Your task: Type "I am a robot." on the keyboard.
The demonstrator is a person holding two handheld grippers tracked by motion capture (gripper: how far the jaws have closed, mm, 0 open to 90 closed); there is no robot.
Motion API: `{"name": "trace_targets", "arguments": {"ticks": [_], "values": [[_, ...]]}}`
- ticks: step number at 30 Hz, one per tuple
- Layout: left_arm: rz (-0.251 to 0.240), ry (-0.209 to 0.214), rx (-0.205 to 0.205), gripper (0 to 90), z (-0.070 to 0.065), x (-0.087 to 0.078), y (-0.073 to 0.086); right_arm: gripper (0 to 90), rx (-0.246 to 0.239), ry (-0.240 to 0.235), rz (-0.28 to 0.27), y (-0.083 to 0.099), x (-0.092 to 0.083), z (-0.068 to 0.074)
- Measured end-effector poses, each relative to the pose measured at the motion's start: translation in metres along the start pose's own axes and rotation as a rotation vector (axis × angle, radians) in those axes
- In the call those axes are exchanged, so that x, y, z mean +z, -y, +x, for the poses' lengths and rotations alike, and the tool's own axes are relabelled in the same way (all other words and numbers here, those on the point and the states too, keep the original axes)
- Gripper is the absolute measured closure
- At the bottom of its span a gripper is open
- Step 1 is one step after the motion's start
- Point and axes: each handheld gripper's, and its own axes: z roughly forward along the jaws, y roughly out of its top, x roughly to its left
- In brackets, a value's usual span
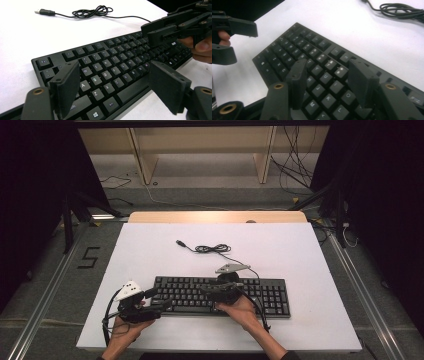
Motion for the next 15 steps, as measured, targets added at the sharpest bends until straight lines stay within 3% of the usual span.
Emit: {"name": "trace_targets", "arguments": {"ticks": [6, 15], "values": [[-0.001, 0.0, 0.001, 25.2, 0.0, -0.0002, 0.0, 56.8, -0.007, 0.015, -0.005, -0.0003, -0.004, -0.0044], [0.0, 0.0, 0.002, 25.2, -0.0001, 0.0, 0.0, 81.7, -0.006, 0.043, 0.01, 0.002, -0.008, -0.01]]}}
